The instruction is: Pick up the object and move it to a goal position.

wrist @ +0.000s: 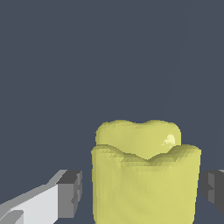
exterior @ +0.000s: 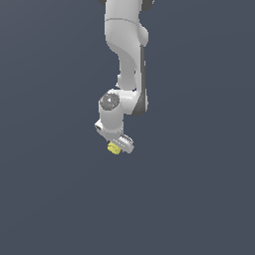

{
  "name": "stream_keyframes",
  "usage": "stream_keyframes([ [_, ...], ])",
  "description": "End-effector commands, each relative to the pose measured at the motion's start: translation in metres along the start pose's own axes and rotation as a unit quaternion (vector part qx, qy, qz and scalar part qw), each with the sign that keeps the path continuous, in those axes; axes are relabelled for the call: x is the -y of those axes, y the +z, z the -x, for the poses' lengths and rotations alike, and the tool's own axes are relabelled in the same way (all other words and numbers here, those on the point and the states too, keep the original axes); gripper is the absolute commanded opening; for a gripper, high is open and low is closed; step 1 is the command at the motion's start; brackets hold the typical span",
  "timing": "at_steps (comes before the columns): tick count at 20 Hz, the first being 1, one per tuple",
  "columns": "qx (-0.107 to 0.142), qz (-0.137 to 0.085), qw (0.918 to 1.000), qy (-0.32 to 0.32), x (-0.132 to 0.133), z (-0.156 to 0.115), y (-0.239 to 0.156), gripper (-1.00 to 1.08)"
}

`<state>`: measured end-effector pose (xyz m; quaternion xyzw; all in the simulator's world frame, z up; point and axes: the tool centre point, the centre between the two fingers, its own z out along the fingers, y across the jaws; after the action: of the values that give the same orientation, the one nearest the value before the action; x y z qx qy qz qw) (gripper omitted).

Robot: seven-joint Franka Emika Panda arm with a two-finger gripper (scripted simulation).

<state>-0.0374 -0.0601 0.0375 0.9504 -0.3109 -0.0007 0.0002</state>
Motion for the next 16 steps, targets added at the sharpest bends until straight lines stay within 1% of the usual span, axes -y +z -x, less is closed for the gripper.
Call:
stream_keyframes([
  [1,-0.001,0.0,1.0,0.0,0.0004,-0.0007,0.0052,1.0],
  [3,-0.001,0.0,1.0,0.0,0.0005,-0.0009,0.0062,1.0],
  [4,-0.001,0.0,1.0,0.0,0.0005,-0.0009,0.0062,-1.0],
  [16,-0.001,-0.001,1.0,0.0,0.0013,0.0003,0.0049,-1.0],
])
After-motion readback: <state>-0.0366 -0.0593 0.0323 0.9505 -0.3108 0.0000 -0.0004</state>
